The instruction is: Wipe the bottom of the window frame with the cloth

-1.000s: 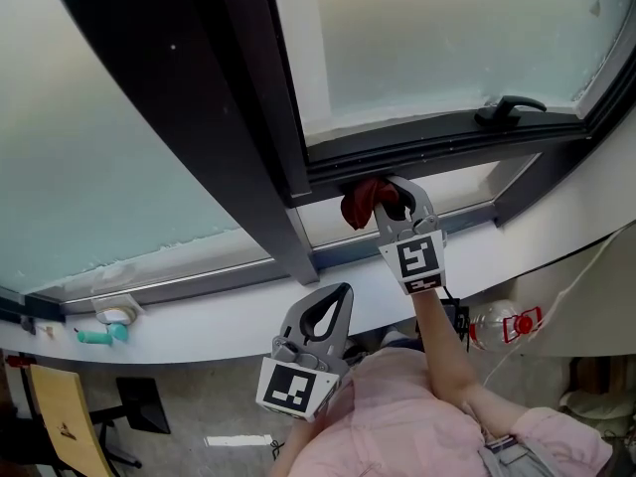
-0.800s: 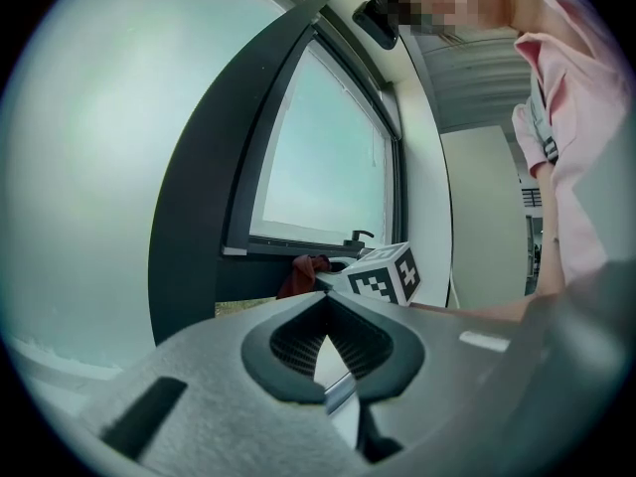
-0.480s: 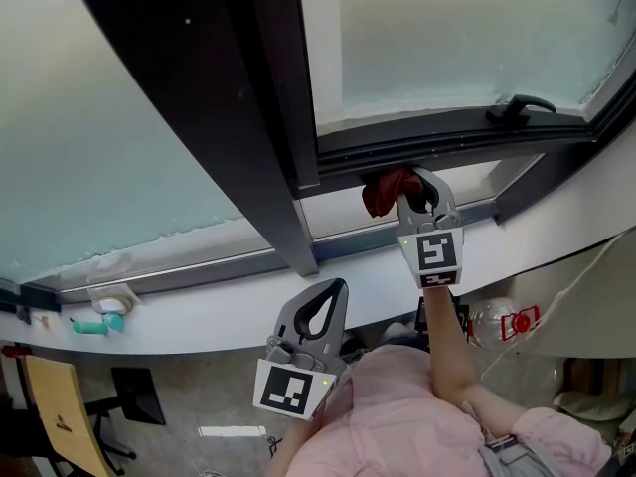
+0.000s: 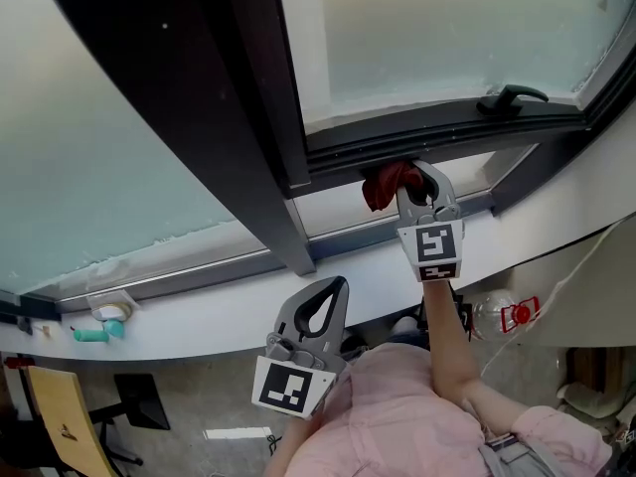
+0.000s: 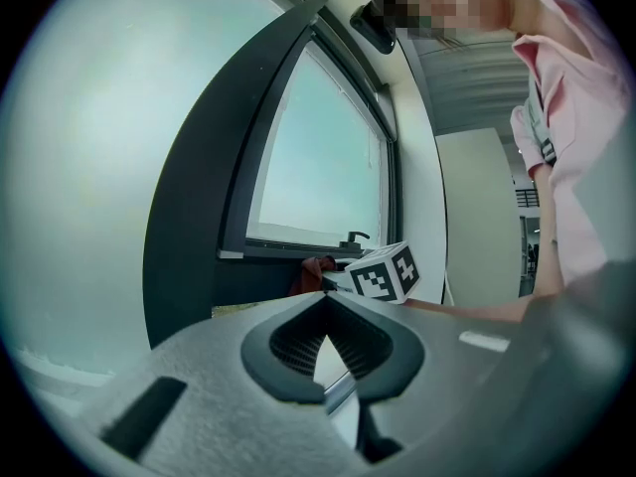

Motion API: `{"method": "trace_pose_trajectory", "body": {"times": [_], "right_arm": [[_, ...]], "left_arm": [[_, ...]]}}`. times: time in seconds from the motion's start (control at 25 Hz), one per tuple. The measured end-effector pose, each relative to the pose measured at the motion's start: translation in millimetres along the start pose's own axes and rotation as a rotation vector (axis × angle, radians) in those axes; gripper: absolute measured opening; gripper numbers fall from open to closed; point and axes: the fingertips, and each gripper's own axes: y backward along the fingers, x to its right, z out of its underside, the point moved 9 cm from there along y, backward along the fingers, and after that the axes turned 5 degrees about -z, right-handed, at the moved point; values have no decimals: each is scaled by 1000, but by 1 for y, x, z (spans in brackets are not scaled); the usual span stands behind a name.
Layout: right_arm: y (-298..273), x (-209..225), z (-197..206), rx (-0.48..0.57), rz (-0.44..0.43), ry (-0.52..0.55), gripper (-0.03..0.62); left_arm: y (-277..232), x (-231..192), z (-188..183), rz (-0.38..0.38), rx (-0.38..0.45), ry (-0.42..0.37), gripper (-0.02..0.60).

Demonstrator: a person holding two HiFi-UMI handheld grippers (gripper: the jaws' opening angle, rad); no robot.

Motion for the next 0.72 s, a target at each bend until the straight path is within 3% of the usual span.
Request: {"method": "trace_pose_trajectory", "body": {"times": [0.52,0.72], "right_arm": [[3,12,3,-23,29,-32,52],[9,27,8,-37,60,-54,52]], "left_arm": [[-1,0,4,7,-36,11,-3],[-5,3,2,12,-11,10,-3]]}}
